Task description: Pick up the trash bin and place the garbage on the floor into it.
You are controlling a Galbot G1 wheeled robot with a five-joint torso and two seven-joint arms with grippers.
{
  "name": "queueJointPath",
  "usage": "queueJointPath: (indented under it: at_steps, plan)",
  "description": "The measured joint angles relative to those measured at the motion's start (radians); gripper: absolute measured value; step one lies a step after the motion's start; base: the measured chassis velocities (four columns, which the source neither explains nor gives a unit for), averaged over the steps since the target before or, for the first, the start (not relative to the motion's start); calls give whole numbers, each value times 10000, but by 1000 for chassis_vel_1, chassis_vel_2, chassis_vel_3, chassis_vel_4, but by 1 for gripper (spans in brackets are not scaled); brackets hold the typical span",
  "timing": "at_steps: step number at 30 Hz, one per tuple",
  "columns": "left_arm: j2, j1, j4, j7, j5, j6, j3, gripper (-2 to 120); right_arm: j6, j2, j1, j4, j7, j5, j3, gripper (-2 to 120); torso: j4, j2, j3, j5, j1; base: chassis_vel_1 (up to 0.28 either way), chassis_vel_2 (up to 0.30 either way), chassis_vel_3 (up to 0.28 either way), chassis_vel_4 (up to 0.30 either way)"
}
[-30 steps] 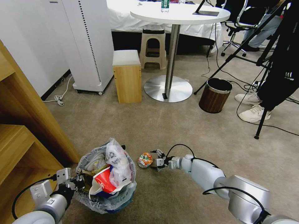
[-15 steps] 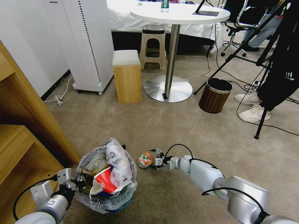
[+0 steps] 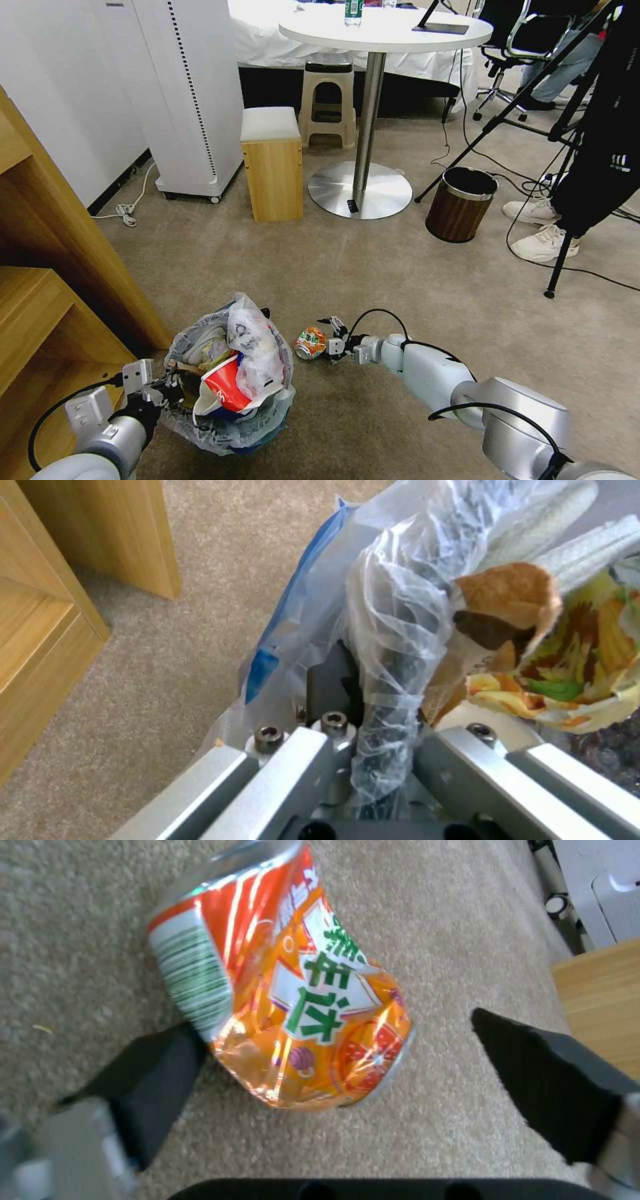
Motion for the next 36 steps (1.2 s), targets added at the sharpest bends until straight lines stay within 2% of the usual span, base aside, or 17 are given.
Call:
queueJointPath:
  at_steps: [1,4,5,6,7,8,11,12,18,19,25,33,36]
  plan:
    - [0,-1,0,7,0,-5,6,0,7,-9,-5,6,-4,1,1,86,0,0,0,-1,0,0,0,0,0]
    - [-3,7,0,12,4,-9,15,0,30,-25,-8,23,-51,10,4,82,-1,0,0,-1,0,0,0,0,0]
    - [-5,17,-4,14,7,-10,19,0,41,-30,-12,32,-67,14,6,76,-1,0,0,-1,0,0,0,0,0]
    - [-5,17,-4,14,7,-10,19,0,41,-30,-12,32,-67,14,6,76,-1,0,0,-1,0,0,0,0,0]
    - [-7,34,-30,26,14,-14,27,0,70,-41,-28,43,-101,27,12,68,0,0,0,-1,0,0,0,0,0]
    - [-7,34,-30,26,14,-14,27,0,70,-41,-28,43,-101,27,12,68,0,0,0,-1,0,0,0,0,0]
    - [-10,50,-88,45,16,-23,29,0,119,-48,-50,77,-129,46,15,48,0,0,0,0,0,0,0,0,0]
    - [-10,50,-88,45,16,-23,29,0,119,-48,-50,77,-129,46,15,48,0,0,0,0,0,0,0,0,0]
    - [-135,139,-169,165,150,-76,76,0,248,-119,-128,248,-180,121,16,22,0,0,0,-1,0,0,0,0,0]
    - [-135,139,-169,165,150,-76,76,0,248,-119,-128,248,-180,121,16,22,0,0,0,-1,0,0,0,0,0]
    - [-173,154,-178,206,249,-113,70,0,314,-164,-163,287,-275,155,47,0,-1,0,0,-1,0,0,0,0,0]
    - [-230,177,-178,219,300,-122,72,0,372,-245,-200,354,-379,195,148,0,0,0,0,0,0,0,0,0,0]
    - [-232,173,-88,224,330,-127,61,0,363,-477,-279,766,-518,696,148,0,0,0,0,-1,0,0,0,0,0]
